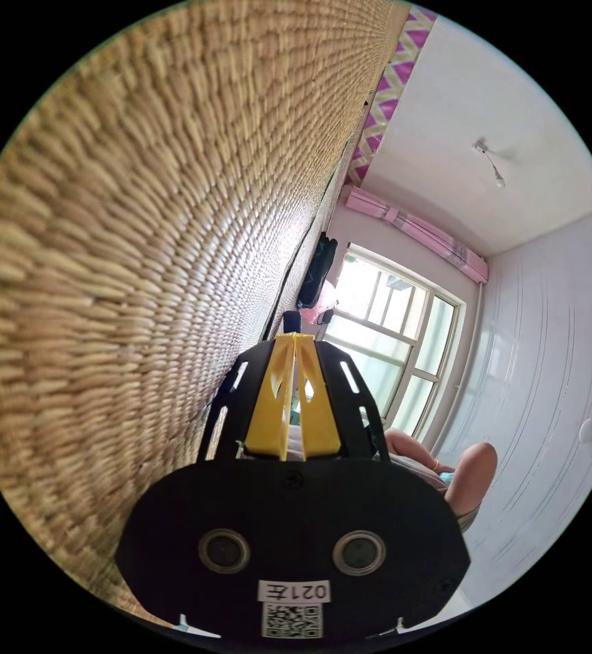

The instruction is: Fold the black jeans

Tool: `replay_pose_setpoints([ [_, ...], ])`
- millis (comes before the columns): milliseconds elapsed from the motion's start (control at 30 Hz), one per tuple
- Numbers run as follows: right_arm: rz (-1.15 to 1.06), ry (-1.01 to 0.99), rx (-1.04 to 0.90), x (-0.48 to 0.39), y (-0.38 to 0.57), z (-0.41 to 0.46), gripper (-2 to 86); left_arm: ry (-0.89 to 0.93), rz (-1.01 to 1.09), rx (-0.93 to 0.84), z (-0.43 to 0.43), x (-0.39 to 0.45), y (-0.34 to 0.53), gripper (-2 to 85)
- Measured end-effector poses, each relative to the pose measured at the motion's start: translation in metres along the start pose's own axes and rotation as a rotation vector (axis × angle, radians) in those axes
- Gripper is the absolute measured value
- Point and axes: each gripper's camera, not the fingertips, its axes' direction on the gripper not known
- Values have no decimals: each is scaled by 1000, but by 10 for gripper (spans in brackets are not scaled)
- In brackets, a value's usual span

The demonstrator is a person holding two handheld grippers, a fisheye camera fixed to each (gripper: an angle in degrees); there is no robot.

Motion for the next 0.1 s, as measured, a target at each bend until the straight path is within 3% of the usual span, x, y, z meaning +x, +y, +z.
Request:
replay_pose_setpoints([
  [100, 0, 0, 0, 1, 1, 0, -7, 0, 0, 0, 1, 0, 0, -9],
])
